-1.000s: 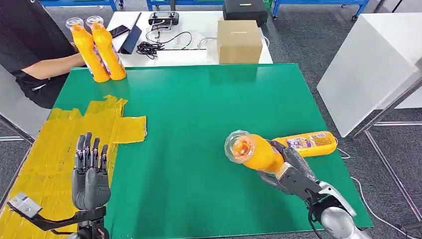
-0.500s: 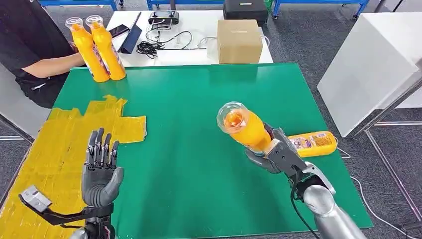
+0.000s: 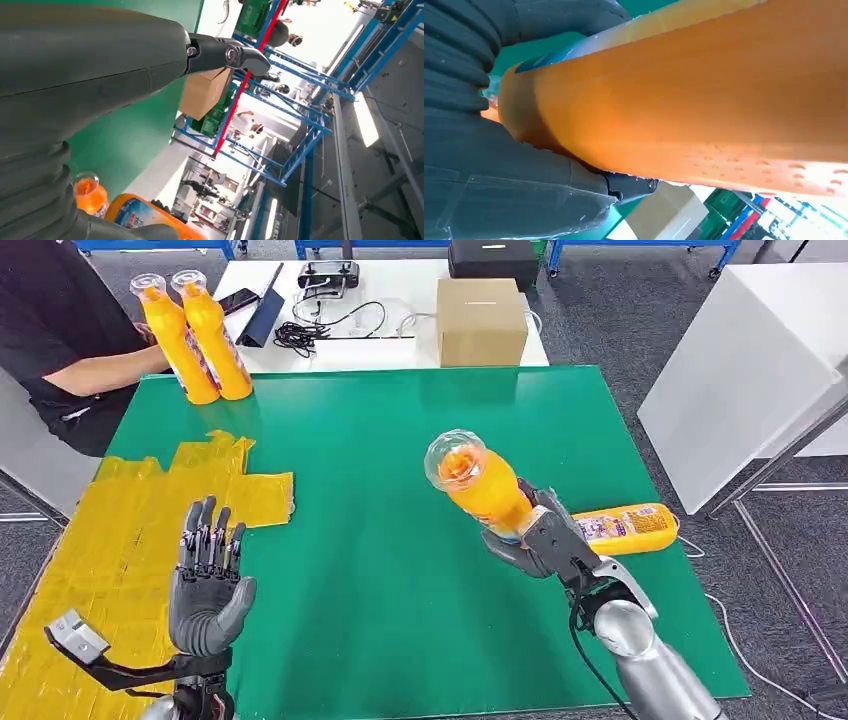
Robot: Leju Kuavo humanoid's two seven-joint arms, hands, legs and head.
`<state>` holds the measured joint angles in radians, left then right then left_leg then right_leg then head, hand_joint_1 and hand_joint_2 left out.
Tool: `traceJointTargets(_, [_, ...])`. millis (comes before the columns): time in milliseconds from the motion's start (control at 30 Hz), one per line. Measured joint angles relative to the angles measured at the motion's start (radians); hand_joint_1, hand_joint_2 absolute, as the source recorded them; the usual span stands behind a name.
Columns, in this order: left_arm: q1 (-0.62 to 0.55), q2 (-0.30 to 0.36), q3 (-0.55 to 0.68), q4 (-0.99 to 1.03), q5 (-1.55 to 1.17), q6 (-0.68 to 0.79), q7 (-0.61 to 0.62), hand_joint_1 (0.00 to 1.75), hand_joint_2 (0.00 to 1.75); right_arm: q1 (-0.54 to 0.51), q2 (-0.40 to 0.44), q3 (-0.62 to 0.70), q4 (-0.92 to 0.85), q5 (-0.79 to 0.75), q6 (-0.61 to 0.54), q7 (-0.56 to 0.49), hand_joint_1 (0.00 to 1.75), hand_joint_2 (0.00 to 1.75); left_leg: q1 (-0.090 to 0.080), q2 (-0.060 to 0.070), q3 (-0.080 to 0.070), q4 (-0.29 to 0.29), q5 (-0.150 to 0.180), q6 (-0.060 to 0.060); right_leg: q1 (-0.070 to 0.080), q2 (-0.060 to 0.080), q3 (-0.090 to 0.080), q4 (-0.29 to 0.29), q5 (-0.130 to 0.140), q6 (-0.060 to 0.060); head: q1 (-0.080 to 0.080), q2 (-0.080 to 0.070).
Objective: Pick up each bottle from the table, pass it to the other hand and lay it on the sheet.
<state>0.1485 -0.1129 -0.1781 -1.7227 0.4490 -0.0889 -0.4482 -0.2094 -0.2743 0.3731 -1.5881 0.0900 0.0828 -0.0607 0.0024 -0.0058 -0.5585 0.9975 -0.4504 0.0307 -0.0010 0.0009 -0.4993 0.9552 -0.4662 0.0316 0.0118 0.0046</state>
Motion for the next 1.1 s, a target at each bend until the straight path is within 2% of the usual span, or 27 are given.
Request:
traceJointTargets(100, [-0.002,0.001,-0.001,0.002,-0.004,-0.008,0.002,0.0,1.75,-0.01,0.008,0.004,0.01,0.0,-0.009,0.005,1.75,1.75,0.0,0.0,-0.001,0.0,0.0,0.0,0.0,0.0,0.0,0.0,0.0,0.0,0.0,0.0])
traceJointTargets(200, [-0.02,0.003,-0.016,0.011,-0.012,-0.022,0.008,0.0,1.75,-0.066,0.04,0.024,0.048,0.006,-0.016,0.026,1.75,1.75,0.0,0.001,-0.001,0.0,0.0,0.0,0.0,0.0,0.0,0.0,0.0,0.0,0.0,0.0])
traceJointTargets(433, [-0.066,0.005,-0.051,0.042,-0.019,-0.039,0.019,0.0,1.75,-0.21,0.177,0.146,0.187,0.03,-0.036,0.063,1.75,1.75,0.001,0.0,0.0,0.0,0.002,-0.001,0.0,0.0,-0.001,0.002,0.0,0.0,0.0,0.0])
traceJointTargets(600, [-0.1,0.005,-0.061,0.059,-0.019,-0.054,0.032,0.0,1.75,-0.272,0.294,0.284,0.323,0.119,-0.017,0.102,1.75,1.75,0.001,0.002,-0.001,0.0,0.002,-0.001,0.001,0.001,-0.003,0.003,0.0,0.0,0.0,0.0])
traceJointTargets(700, [-0.111,0.005,-0.067,0.068,-0.019,-0.055,0.035,0.0,1.75,-0.28,0.345,0.36,0.379,0.127,-0.016,0.103,1.75,1.75,0.001,-0.003,-0.003,0.0,0.003,-0.002,0.001,-0.002,-0.004,0.003,0.0,0.0,-0.001,0.0])
traceJointTargets(1100, [-0.121,0.006,-0.071,0.075,-0.018,-0.046,0.045,0.0,1.75,-0.322,0.383,0.466,0.439,0.112,-0.002,0.134,1.75,1.75,0.0,-0.002,-0.005,0.0,0.003,-0.003,0.0,-0.002,-0.005,0.003,0.0,0.0,0.0,0.0])
